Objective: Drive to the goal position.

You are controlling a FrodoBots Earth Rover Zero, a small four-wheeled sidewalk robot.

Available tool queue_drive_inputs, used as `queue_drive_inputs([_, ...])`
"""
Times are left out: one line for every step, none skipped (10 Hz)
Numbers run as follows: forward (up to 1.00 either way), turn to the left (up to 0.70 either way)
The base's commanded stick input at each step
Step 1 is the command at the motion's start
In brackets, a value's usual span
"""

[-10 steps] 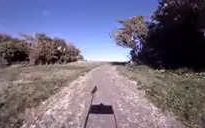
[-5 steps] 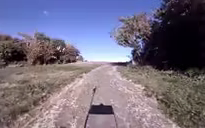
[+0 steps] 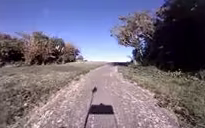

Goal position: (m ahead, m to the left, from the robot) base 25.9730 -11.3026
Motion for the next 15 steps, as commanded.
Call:
queue_drive_inputs([1.0, 0.01])
queue_drive_inputs([1.0, 0.01])
queue_drive_inputs([1.0, 0.01])
queue_drive_inputs([1.0, 0.01])
queue_drive_inputs([1.0, 0.01])
queue_drive_inputs([1.0, 0.01])
queue_drive_inputs([1.0, 0.01])
queue_drive_inputs([1.0, 0.01])
queue_drive_inputs([1.0, 0.01])
queue_drive_inputs([1.0, 0.01])
queue_drive_inputs([1.0, 0.01])
queue_drive_inputs([1.0, 0.01])
queue_drive_inputs([1.0, 0.01])
queue_drive_inputs([1.0, 0.01])
queue_drive_inputs([1.0, 0.01])
